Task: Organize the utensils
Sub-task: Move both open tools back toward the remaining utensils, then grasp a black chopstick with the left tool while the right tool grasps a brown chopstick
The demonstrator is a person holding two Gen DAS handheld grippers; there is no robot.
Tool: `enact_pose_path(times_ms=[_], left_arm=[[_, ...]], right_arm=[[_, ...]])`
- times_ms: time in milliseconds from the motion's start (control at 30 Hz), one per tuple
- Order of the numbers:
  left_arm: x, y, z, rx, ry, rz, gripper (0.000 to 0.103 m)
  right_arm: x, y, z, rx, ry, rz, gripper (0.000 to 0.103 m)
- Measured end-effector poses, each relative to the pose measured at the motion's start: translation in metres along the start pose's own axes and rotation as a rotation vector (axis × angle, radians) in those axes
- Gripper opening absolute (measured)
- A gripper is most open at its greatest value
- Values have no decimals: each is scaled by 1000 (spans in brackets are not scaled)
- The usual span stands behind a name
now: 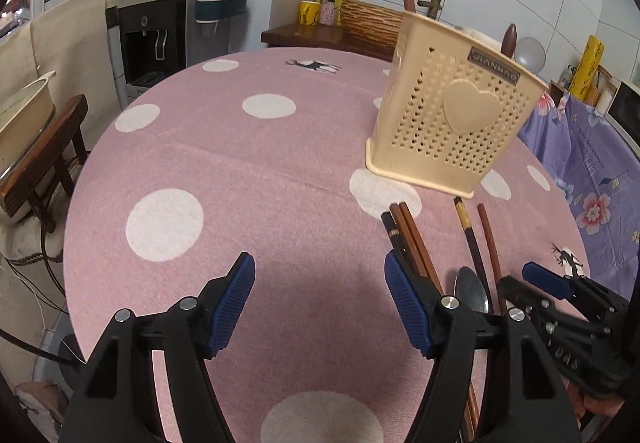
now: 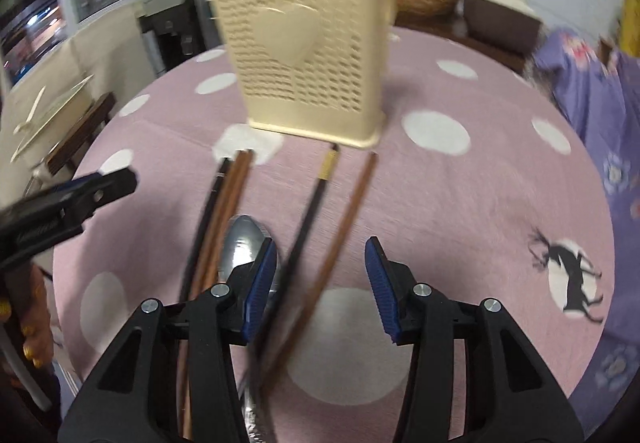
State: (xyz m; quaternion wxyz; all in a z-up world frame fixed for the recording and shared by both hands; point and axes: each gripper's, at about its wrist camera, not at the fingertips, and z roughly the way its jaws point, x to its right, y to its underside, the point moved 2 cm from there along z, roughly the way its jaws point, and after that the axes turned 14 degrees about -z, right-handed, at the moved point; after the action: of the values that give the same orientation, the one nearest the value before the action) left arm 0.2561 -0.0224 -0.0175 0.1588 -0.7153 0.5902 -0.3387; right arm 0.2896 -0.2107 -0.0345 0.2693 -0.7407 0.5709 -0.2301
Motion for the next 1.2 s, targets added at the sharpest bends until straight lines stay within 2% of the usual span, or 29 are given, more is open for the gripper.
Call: enact_pose_path(times_ms=[100,500,667,900,1067,1200], left_arm=[[7,5,6,-15,2,18,66],[38,14,26,-35,-24,103,65],[42,13,36,-45,-60,118,56],[44,15,43,-60,-81,123,53],[40,15,40,-63,-82,139,43],[35,11,39,-73,-84,120,43]], right_arm=[[8,-1,5,-20,3,32,43],[3,-7,16,-56,57,32,40],[3,-7,16,-59,64,28,38],[0,-10,19,-63,80,12,37],[3,-8,17,-67,80,-6,25],[11,-9,17,-75,42,37,25]])
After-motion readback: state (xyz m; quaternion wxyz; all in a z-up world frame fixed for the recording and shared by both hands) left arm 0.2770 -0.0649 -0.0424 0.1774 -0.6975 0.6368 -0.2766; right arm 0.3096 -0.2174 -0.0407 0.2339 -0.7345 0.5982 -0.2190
